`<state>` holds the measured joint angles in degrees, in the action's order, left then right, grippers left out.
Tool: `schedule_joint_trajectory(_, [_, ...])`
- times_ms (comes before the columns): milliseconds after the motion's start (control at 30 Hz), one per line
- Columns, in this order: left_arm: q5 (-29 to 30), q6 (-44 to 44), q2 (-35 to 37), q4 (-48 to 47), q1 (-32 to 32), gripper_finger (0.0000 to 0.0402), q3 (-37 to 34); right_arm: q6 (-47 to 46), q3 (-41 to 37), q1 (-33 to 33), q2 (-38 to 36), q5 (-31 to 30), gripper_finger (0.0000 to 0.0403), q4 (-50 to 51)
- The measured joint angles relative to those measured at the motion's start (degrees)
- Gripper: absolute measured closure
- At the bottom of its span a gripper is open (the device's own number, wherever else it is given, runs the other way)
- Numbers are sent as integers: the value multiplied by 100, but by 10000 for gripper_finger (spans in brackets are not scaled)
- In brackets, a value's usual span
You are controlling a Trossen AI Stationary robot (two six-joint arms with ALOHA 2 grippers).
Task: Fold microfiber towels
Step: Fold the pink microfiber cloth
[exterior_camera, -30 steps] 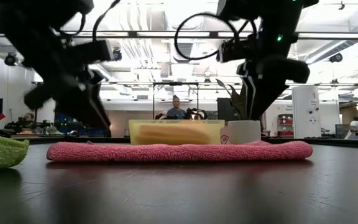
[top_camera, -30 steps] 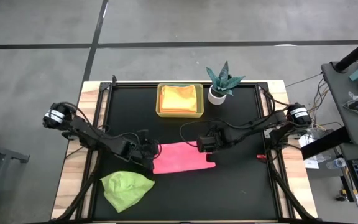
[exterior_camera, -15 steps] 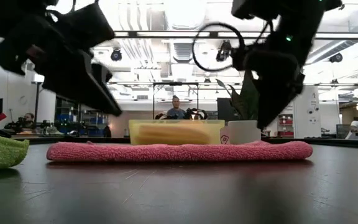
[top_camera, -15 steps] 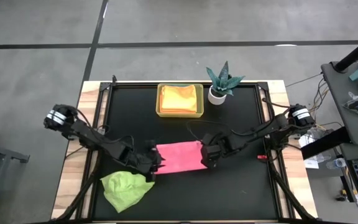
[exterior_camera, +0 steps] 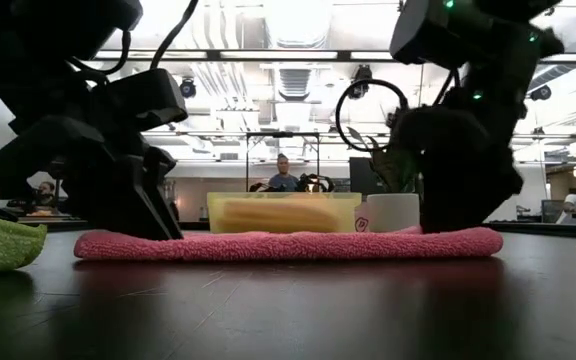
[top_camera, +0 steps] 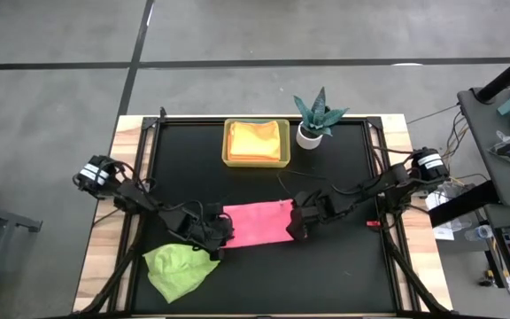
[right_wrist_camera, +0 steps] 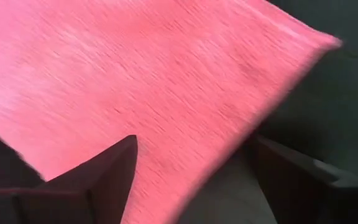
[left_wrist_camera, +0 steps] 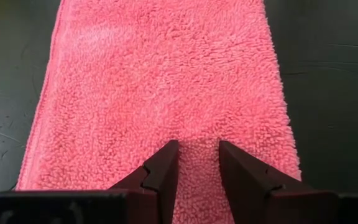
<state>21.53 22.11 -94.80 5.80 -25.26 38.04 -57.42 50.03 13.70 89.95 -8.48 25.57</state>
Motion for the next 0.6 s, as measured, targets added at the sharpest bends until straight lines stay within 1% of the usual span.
schedule_joint_trajectory(167, [-1, 0, 7, -6, 1, 299, 0, -1, -350, -145, -18, 168, 88, -1131])
schedule_joint_trajectory(233, [0, 0, 7, -9, 2, 299, -2, -40, -479, -178, -26, 183, 89, -1443])
schedule_joint_trajectory(333, [3, 0, 7, -7, 0, 299, -2, -88, -578, -180, -22, 179, 101, -1821])
schedule_joint_trajectory(400, [45, 0, 7, -11, 0, 299, -2, -113, -585, -180, -17, 189, 118, -1900])
schedule_joint_trajectory(467, [146, 0, 7, -30, 0, 299, -4, -141, -585, -174, -6, 130, 144, -1942])
schedule_joint_trajectory(600, [274, -57, 12, -41, 0, 299, 26, -171, -593, -174, 6, 139, 221, -1991])
